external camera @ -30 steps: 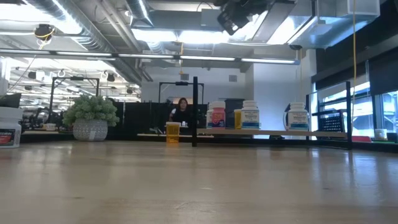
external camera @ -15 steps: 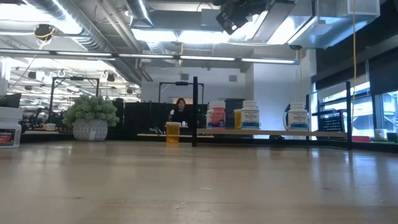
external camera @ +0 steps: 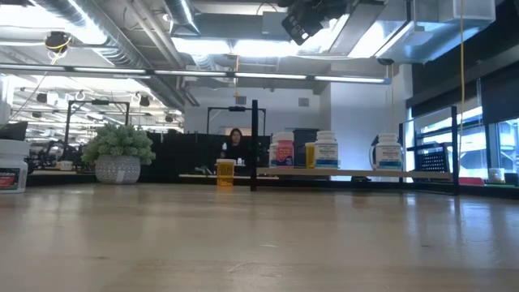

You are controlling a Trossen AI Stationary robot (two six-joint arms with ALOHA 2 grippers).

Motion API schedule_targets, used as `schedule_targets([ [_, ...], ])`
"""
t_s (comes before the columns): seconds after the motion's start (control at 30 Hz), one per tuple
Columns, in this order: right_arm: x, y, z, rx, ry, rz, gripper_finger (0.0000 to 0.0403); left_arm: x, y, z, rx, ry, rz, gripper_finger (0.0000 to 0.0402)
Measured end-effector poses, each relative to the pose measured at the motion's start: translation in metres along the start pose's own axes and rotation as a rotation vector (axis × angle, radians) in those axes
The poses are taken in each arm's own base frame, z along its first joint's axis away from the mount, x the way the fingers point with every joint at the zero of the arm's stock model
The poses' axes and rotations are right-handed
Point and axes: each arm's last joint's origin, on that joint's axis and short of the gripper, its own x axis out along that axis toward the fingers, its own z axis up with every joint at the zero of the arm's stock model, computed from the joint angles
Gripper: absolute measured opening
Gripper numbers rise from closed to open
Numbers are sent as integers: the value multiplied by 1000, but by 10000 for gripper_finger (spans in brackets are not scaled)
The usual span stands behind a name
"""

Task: Pick and place medicine bottles onto shelf by color
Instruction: Put the green medicine bottle on the shelf

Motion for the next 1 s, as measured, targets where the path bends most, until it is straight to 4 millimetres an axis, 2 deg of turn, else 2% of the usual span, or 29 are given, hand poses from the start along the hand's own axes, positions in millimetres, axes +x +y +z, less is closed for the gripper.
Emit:
schedule_targets([
  [0.3,0,0,0,-1,-1,-1,217,22,-11,-1,12,-3,53,283],
  [0.47,0,0,0,-3,-2,-2,217,34,-22,-1,9,3,16,323],
  [0.6,0,-1,1,-9,-7,-6,217,42,-27,-2,8,8,3,334],
  [1.0,0,-2,3,-31,-26,-20,217,78,-35,-17,35,38,124,334],
])
